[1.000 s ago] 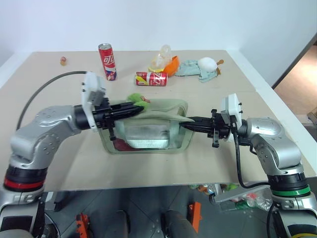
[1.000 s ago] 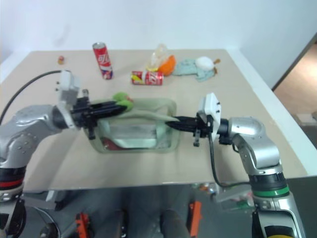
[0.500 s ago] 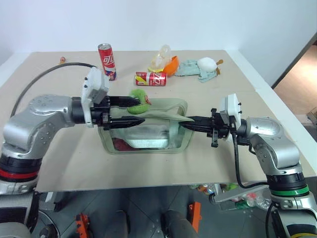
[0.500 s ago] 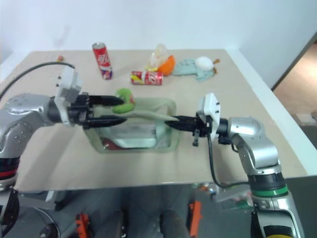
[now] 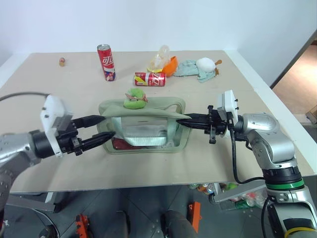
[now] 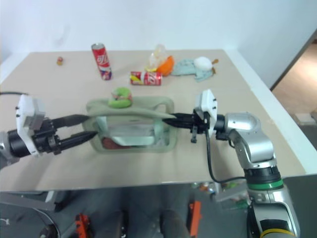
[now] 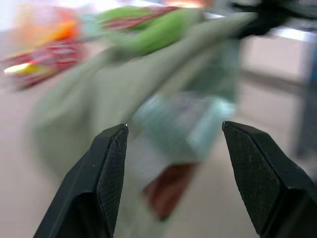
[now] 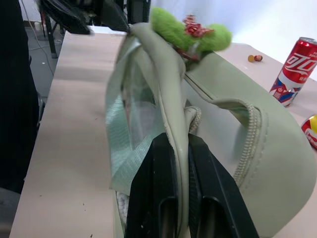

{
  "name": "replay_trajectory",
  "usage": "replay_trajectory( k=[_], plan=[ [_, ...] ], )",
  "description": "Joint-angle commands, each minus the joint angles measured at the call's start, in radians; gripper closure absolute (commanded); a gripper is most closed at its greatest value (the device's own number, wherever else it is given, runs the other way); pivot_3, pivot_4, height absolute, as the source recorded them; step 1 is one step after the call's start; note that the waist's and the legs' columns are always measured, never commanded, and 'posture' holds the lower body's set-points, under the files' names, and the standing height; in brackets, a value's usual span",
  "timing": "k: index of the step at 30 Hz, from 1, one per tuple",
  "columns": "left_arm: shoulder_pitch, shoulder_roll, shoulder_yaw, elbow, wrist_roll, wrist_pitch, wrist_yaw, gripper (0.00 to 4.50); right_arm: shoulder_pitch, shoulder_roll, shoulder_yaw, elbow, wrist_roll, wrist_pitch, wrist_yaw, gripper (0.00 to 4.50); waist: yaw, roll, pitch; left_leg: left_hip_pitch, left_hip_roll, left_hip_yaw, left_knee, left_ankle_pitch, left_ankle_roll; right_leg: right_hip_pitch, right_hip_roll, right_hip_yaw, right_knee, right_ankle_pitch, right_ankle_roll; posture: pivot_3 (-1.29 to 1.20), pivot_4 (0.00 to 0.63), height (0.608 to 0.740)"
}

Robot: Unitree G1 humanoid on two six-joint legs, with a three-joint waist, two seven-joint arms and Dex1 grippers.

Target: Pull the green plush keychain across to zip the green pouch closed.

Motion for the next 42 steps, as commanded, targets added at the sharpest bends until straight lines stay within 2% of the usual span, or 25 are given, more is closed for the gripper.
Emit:
replay_trajectory(
  k=[1, 4, 7, 13, 16, 23, 24, 30, 34, 35, 37, 42],
  plan=[
    [0.023, -0.059, 0.024, -0.028, 0.054, -0.095, 0.075, 1.35, -0.019, -0.002, -0.009, -0.019, 0.010, -0.006, 0.013, 4.50, 0.000, 0.000, 0.000, 0.000, 0.000, 0.000, 0.000, 0.000, 0.000, 0.000, 0.000, 0.000, 0.000, 0.000, 0.000, 0.00, 0.150, 0.740],
    [0.017, -0.107, -0.006, -0.008, 0.081, -0.149, 0.101, 1.35, -0.018, -0.007, -0.010, -0.020, 0.008, -0.005, 0.015, 4.50, 0.001, 0.000, 0.000, 0.000, 0.000, 0.001, 0.001, 0.000, 0.000, 0.001, 0.000, 0.001, 0.000, 0.001, 0.000, 0.00, 0.150, 0.740],
    [-0.004, -0.144, 0.003, -0.031, -0.016, -0.124, 0.126, 1.35, -0.020, -0.017, -0.015, -0.018, 0.005, -0.003, 0.017, 4.50, 0.001, -0.001, 0.000, 0.000, -0.001, 0.001, 0.001, 0.000, 0.000, 0.001, 0.000, 0.001, 0.000, 0.001, 0.001, 0.00, 0.150, 0.740],
    [-0.017, -0.153, -0.036, -0.011, -0.028, -0.136, 0.152, 1.35, -0.020, -0.025, -0.020, -0.023, 0.003, 0.003, 0.012, 4.50, 0.001, -0.001, 0.000, 0.000, -0.001, 0.001, 0.000, 0.000, 0.000, 0.000, 0.000, 0.002, 0.000, 0.001, 0.002, 0.00, 0.150, 0.740],
    [-0.021, -0.161, -0.046, 0.003, -0.046, -0.131, 0.158, 2.16, -0.020, -0.027, -0.021, -0.024, 0.004, 0.007, 0.009, 4.50, 0.001, -0.001, 0.000, 0.000, -0.001, 0.001, 0.000, 0.000, 0.000, 0.000, 0.000, 0.002, 0.000, 0.001, 0.002, 0.00, 0.150, 0.740],
    [0.023, -0.156, -0.066, 0.006, -0.051, -0.128, 0.153, 4.49, -0.021, -0.029, -0.036, -0.030, 0.044, 0.079, -0.003, 4.50, 0.001, -0.001, 0.000, 0.000, -0.001, 0.001, 0.001, 0.000, 0.000, 0.000, 0.000, 0.002, 0.000, 0.001, 0.002, 0.00, 0.150, 0.740],
    [0.031, -0.153, -0.067, 0.005, -0.052, -0.126, 0.152, 4.49, -0.020, -0.032, -0.039, -0.033, 0.051, 0.091, -0.002, 4.50, 0.001, -0.001, 0.000, 0.000, -0.001, 0.001, 0.001, 0.000, 0.000, 0.001, 0.000, 0.002, 0.000, 0.001, 0.002, 0.00, 0.150, 0.740],
    [0.030, -0.139, -0.082, 0.017, -0.046, -0.132, 0.141, 4.50, -0.029, -0.077, -0.033, -0.064, 0.056, 0.114, 0.028, 2.40, 0.001, 0.000, 0.000, 0.000, -0.001, 0.001, 0.001, 0.000, 0.000, 0.001, 0.000, 0.002, 0.000, 0.001, 0.002, 0.00, 0.150, 0.740],
    [0.005, -0.145, -0.106, 0.024, -0.047, -0.134, 0.143, 4.50, -0.168, -0.067, -0.056, -0.122, 0.146, 0.246, -0.027, 1.12, -0.002, 0.000, 0.000, 0.000, -0.001, 0.001, 0.001, 0.000, 0.000, 0.000, 0.000, 0.002, 0.000, 0.001, 0.001, 0.00, 0.150, 0.740],
    [0.000, -0.146, -0.111, 0.026, -0.046, -0.135, 0.144, 4.50, -0.206, -0.056, -0.058, -0.130, 0.176, 0.283, -0.041, 0.60, -0.002, 0.000, 0.000, 0.001, -0.001, 0.001, 0.001, 0.000, 0.000, 0.000, 0.000, 0.002, 0.000, 0.002, 0.001, 0.00, 0.150, 0.740],
    [-0.008, -0.147, -0.121, 0.031, -0.043, -0.138, 0.146, 4.50, -0.279, -0.013, -0.042, -0.128, 0.198, 0.322, -0.080, 0.02, 0.000, 0.000, 0.000, 0.001, -0.001, 0.001, 0.001, 0.001, 0.000, 0.000, 0.000, 0.001, 0.000, 0.002, 0.001, 0.00, 0.150, 0.740],
    [-0.020, -0.154, -0.146, 0.034, -0.035, -0.144, 0.146, 4.50, -0.351, 0.100, 0.073, -0.040, 0.086, 0.252, -0.102, 0.02, 0.003, -0.002, -0.002, 0.000, -0.001, 0.000, 0.001, 0.000, 0.000, 0.001, 0.000, 0.001, 0.000, 0.001, 0.002, 0.00, 0.150, 0.740]
  ],
)
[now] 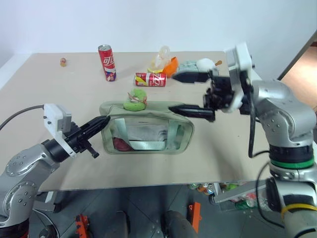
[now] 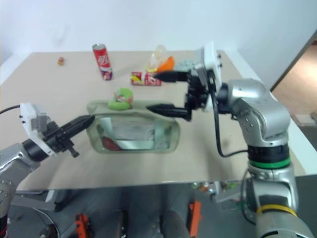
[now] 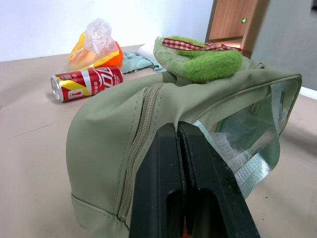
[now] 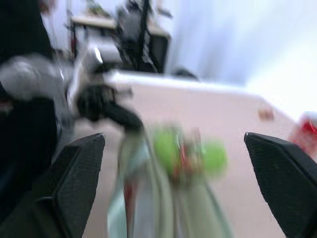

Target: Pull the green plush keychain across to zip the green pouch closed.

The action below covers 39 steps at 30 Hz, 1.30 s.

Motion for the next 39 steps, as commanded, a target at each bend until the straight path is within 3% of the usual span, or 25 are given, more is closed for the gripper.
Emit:
replay_trajectory(
  k=[1, 11, 15, 22, 25, 33, 39],
  plan=[
    [-0.001, 0.000, -0.030, -0.002, 0.003, 0.005, 0.003, 4.50, -0.024, 0.037, 0.068, 0.068, -0.094, -0.085, 0.003, 0.02, 0.002, 0.000, 0.000, -0.001, 0.000, 0.000, 0.000, 0.000, 0.000, 0.000, -0.001, 0.000, 0.000, 0.000, 0.000, 0.00, 0.150, 0.740],
    [0.007, -0.019, -0.055, -0.021, 0.005, -0.003, 0.034, 4.50, -0.062, 0.148, 0.165, 0.230, -0.261, -0.253, 0.016, 0.02, 0.002, 0.000, 0.000, -0.002, -0.002, -0.001, 0.000, 0.000, 0.000, -0.001, -0.002, -0.001, -0.001, 0.000, 0.000, 0.00, 0.150, 0.740],
    [0.014, -0.015, -0.061, -0.016, 0.014, -0.015, 0.034, 4.50, -0.070, 0.171, 0.162, 0.235, -0.263, -0.239, 0.016, 1.10, 0.002, 0.000, 0.000, -0.002, -0.002, -0.001, 0.000, 0.000, 0.000, -0.001, -0.002, -0.001, -0.001, 0.000, 0.000, 0.00, 0.150, 0.740],
    [0.014, -0.015, -0.072, -0.011, 0.021, -0.025, 0.034, 4.50, -0.068, 0.196, 0.173, 0.245, -0.284, -0.231, 0.011, 3.62, 0.002, 0.000, 0.000, -0.002, -0.002, -0.001, 0.000, 0.000, 0.000, -0.001, -0.002, -0.001, -0.001, 0.000, 0.000, 0.00, 0.150, 0.740],
    [0.016, -0.016, -0.080, -0.007, 0.025, -0.031, 0.032, 4.50, -0.067, 0.203, 0.168, 0.245, -0.287, -0.228, 0.010, 4.47, 0.002, 0.000, 0.000, -0.002, -0.002, -0.001, 0.000, 0.000, 0.000, -0.001, -0.002, -0.001, -0.001, 0.000, 0.000, 0.00, 0.150, 0.740],
    [0.004, -0.019, -0.080, 0.015, 0.031, -0.038, 0.039, 4.50, -0.060, 0.208, 0.145, 0.222, -0.272, -0.236, 0.019, 4.47, 0.002, 0.000, 0.000, -0.002, -0.002, -0.001, 0.000, 0.000, 0.000, -0.001, -0.002, -0.001, -0.001, 0.000, 0.000, 0.00, 0.150, 0.740],
    [-0.014, -0.029, -0.079, 0.026, 0.044, -0.032, 0.072, 4.50, -0.054, 0.181, 0.034, 0.148, -0.196, -0.234, -0.010, 4.47, 0.002, 0.000, 0.000, -0.002, -0.002, -0.001, 0.000, 0.000, 0.000, -0.001, -0.002, -0.001, -0.001, 0.000, 0.000, 0.00, 0.150, 0.740]
  ],
)
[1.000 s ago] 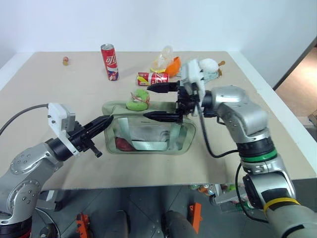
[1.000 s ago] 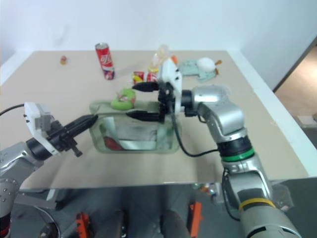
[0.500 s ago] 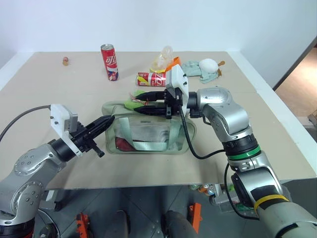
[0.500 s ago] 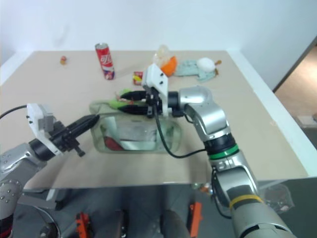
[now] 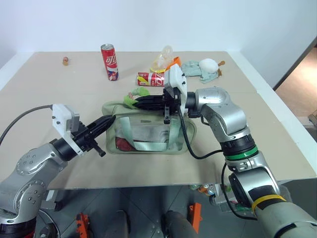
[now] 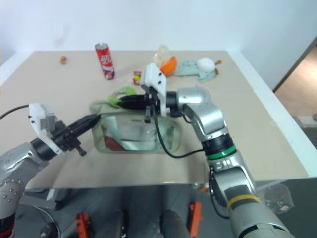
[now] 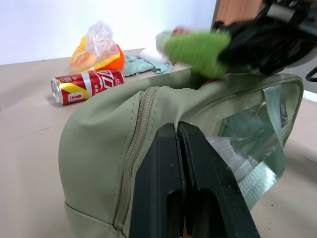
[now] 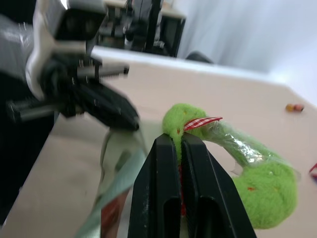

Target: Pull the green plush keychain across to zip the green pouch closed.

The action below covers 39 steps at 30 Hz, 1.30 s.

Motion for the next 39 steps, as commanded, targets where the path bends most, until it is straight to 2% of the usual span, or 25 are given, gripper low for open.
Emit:
replay_trajectory(
  k=[1, 9, 23, 31, 39],
  plan=[
    [-0.002, -0.006, -0.015, 0.011, 0.011, 0.015, 0.021, 4.50, -0.004, -0.043, -0.103, -0.088, 0.048, -0.017, -0.014, 4.47, 0.000, 0.000, 0.000, 0.000, 0.000, 0.000, 0.000, 0.000, 0.000, 0.000, 0.000, 0.000, 0.000, 0.000, 0.000, 0.00, 0.150, 0.740],
    [-0.036, -0.031, -0.011, 0.019, 0.044, -0.016, 0.055, 4.50, 0.063, -0.206, -0.224, -0.136, 0.066, -0.026, -0.023, 4.47, 0.007, 0.000, 0.000, 0.000, -0.001, 0.000, 0.000, 0.000, 0.000, 0.000, 0.000, 0.000, 0.000, 0.000, 0.000, 0.00, 0.150, 0.740],
    [-0.143, -0.064, -0.034, 0.067, 0.116, -0.075, 0.063, 4.50, 0.092, -0.389, -0.311, 0.034, -0.023, -0.160, -0.080, 4.47, 0.012, 0.000, 0.000, -0.001, -0.002, 0.001, 0.000, 0.000, 0.000, -0.001, -0.001, 0.001, -0.001, 0.000, 0.001, 0.00, 0.150, 0.740],
    [-0.137, -0.054, -0.042, 0.061, 0.133, -0.081, 0.038, 4.50, 0.207, -0.417, -0.349, 0.001, -0.020, -0.137, -0.137, 4.47, 0.011, 0.000, 0.000, -0.002, -0.001, 0.001, -0.001, -0.001, 0.001, -0.002, 0.000, 0.001, -0.001, -0.001, 0.000, 0.00, 0.150, 0.740],
    [-0.115, -0.046, -0.048, 0.045, 0.150, -0.061, 0.037, 4.50, 0.441, -0.397, -0.214, -0.079, -0.203, -0.133, -0.263, 4.47, 0.010, 0.001, 0.001, -0.001, -0.001, 0.001, -0.001, 0.000, 0.000, -0.001, 0.000, 0.002, -0.001, -0.001, 0.002, 0.00, 0.150, 0.740]
  ],
)
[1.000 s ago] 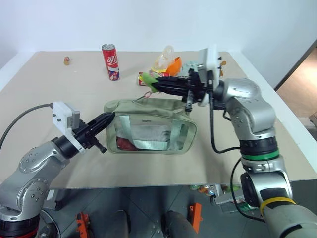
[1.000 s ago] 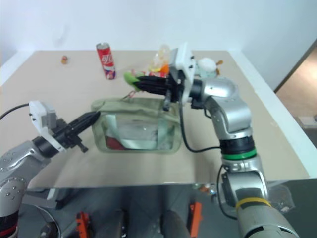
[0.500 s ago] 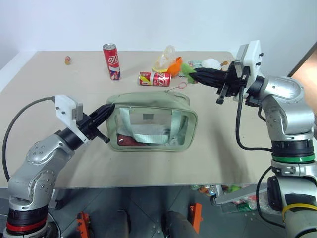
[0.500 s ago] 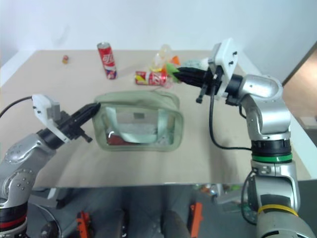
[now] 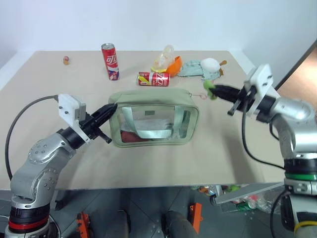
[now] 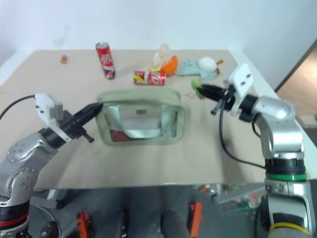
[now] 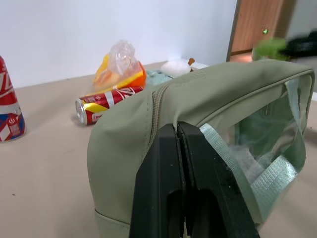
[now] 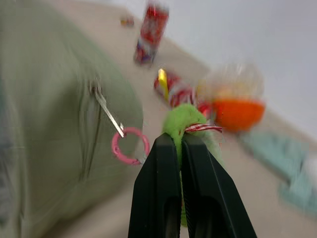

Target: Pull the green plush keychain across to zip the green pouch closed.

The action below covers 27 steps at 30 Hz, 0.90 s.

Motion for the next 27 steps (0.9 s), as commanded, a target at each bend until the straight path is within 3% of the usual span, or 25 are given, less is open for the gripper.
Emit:
replay_trajectory(
  k=[1, 11, 14, 19, 23, 26, 27],
  plan=[
    [0.006, 0.020, 0.019, -0.024, 0.013, -0.001, 0.008, 4.50, 0.044, -0.001, 0.046, -0.050, -0.091, -0.031, -0.051, 4.47, 0.000, 0.000, 0.000, 0.000, 0.000, 0.001, 0.000, 0.000, 0.000, 0.000, 0.000, 0.001, 0.000, 0.001, 0.000, 0.00, 0.150, 0.740],
    [0.007, 0.009, 0.014, -0.020, -0.015, 0.037, 0.029, 4.50, 0.116, 0.111, 0.141, -0.008, -0.192, -0.072, -0.144, 4.47, -0.005, 0.000, 0.000, 0.002, 0.000, 0.000, 0.000, 0.001, 0.000, 0.001, 0.001, 0.001, 0.000, 0.002, 0.000, 0.00, 0.150, 0.740],
    [0.007, 0.012, 0.009, -0.009, -0.021, 0.048, 0.028, 4.50, 0.120, 0.159, 0.105, 0.023, -0.163, -0.079, -0.169, 4.47, -0.009, 0.000, 0.000, 0.002, 0.000, 0.001, 0.000, 0.001, 0.000, 0.001, 0.001, 0.001, 0.000, 0.001, 0.001, 0.00, 0.150, 0.740],
    [0.004, 0.021, 0.035, 0.003, -0.103, 0.106, 0.011, 2.93, 0.067, 0.206, -0.073, -0.059, 0.134, 0.110, -0.113, 2.82, -0.010, 0.000, 0.000, 0.002, 0.000, 0.000, 0.001, 0.001, 0.000, 0.002, 0.000, 0.001, 0.000, 0.002, 0.001, 0.00, 0.150, 0.740],
    [0.003, 0.066, 0.097, 0.001, -0.160, 0.136, -0.021, 1.49, 0.070, 0.152, -0.170, -0.157, 0.299, 0.225, -0.052, 1.38, -0.011, 0.000, 0.000, 0.001, 0.000, 0.000, 0.000, 0.001, 0.000, 0.001, 0.001, 0.001, 0.000, 0.002, 0.001, 0.00, 0.150, 0.740],
    [0.002, 0.118, 0.167, 0.017, -0.217, 0.163, -0.050, 0.75, 0.062, 0.100, -0.223, -0.209, 0.377, 0.281, -0.031, 0.59, -0.011, 0.000, 0.000, 0.001, 0.001, 0.000, 0.000, 0.001, 0.000, 0.001, 0.001, 0.000, 0.000, 0.001, 0.000, 0.00, 0.150, 0.740],
    [0.003, 0.134, 0.185, 0.021, -0.233, 0.170, -0.058, 0.22, 0.062, 0.083, -0.234, -0.222, 0.393, 0.294, -0.023, 0.09, -0.012, 0.000, 0.000, 0.001, 0.001, 0.000, -0.001, 0.001, 0.001, 0.000, 0.001, 0.000, 0.000, 0.000, 0.000, 0.00, 0.150, 0.740]
  ],
)
